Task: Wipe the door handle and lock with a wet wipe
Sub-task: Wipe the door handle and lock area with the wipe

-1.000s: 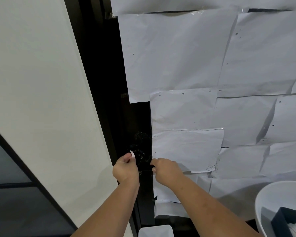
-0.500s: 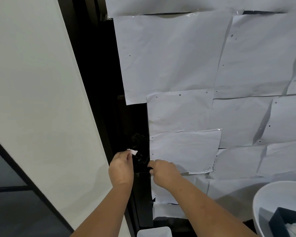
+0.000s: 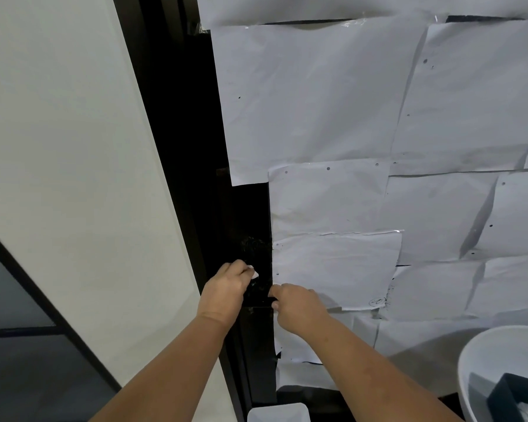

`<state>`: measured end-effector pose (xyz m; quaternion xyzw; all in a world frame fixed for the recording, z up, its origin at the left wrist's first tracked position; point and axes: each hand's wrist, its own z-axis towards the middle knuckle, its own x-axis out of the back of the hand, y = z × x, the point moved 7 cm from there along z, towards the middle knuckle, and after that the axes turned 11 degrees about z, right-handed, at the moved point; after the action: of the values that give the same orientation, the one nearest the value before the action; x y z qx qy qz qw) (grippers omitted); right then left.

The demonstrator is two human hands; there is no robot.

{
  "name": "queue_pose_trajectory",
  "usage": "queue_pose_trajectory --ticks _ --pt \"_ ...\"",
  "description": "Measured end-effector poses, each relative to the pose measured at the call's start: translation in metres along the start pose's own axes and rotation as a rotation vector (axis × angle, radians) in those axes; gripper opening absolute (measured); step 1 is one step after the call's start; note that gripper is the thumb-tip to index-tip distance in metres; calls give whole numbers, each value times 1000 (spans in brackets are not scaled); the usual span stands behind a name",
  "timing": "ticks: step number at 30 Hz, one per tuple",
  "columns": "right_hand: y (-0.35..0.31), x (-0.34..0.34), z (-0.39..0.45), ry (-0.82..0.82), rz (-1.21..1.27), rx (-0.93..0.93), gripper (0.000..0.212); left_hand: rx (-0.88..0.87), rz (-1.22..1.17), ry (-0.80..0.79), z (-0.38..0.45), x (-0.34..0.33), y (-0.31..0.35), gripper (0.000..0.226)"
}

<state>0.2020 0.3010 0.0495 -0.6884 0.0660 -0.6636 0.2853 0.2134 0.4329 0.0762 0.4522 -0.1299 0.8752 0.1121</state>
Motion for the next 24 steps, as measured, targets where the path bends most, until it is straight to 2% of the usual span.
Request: queue_pose_trajectory --ticks 3,5,10,13,19,24 --pt "0 1 0 4 -3 2 28 -79 25 -28 4 -2 1 58" --pt "1 1 -1 4 -4 1 28 -22 13 -25 1 -2 0 59" --pt "0 1 -1 -7 -3 6 31 338 -202 -7 -16 -7 -2 51" --pt "1 0 -1 -11 0 2 32 550 -317 -51 -24 -11 -7 45" --pt "1 -1 1 -15 6 -3 31 886 -582 39 -37 -10 -6 34" --pt "1 -1 1 -17 1 -5 32 1298 -965 -29 -45 -23 -2 34"
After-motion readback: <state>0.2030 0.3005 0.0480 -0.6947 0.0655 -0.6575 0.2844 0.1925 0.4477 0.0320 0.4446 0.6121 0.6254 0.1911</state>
